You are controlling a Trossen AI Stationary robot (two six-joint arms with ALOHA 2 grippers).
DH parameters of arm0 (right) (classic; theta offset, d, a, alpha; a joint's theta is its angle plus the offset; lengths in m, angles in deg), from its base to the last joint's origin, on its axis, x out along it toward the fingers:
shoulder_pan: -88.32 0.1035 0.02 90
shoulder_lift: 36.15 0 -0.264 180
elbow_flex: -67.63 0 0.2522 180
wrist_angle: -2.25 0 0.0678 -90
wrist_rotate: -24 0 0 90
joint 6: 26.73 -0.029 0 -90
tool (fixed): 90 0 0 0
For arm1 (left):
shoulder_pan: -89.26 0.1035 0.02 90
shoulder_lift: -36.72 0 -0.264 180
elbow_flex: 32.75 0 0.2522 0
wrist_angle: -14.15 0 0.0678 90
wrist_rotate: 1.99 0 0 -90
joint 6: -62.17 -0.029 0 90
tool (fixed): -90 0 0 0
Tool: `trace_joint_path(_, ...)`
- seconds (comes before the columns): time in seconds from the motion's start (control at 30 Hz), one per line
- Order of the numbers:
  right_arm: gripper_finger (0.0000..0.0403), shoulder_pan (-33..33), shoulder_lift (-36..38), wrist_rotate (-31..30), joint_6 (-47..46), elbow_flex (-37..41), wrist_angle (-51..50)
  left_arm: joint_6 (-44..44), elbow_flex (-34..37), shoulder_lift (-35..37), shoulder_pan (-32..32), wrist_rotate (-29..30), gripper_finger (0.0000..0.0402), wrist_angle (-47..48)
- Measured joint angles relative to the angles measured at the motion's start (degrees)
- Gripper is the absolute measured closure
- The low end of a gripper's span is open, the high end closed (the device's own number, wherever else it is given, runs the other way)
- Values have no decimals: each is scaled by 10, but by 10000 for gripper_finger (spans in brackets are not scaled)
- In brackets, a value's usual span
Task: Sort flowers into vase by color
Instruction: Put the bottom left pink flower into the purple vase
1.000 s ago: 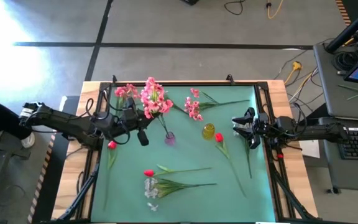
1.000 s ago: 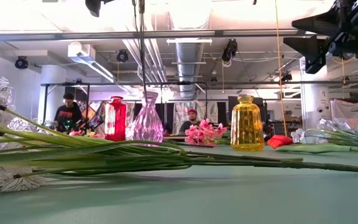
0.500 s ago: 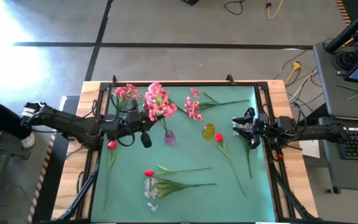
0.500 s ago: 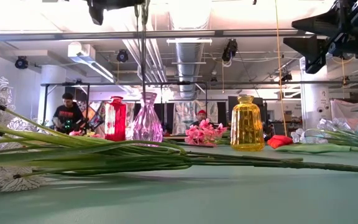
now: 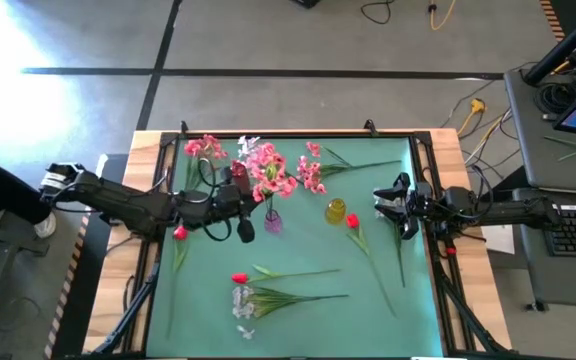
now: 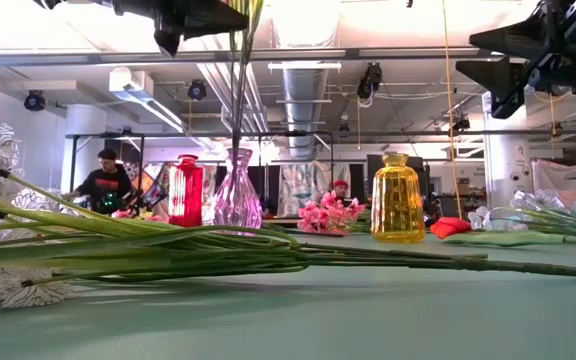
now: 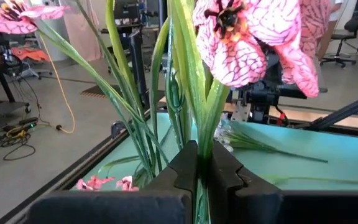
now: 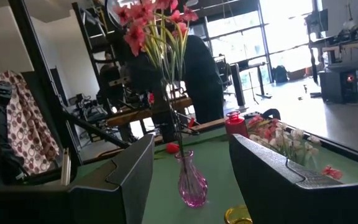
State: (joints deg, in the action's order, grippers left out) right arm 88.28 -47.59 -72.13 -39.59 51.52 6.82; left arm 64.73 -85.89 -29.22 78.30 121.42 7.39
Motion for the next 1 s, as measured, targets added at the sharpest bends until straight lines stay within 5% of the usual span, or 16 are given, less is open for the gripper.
trace_joint_path(0.53,199,0,0,0,-2,0,0,25,0,-19,0,16,395,2)
trace_joint_path(1.0,199,0,0,-1,-6,0,1,56,0,-17,-1,16,269,65)
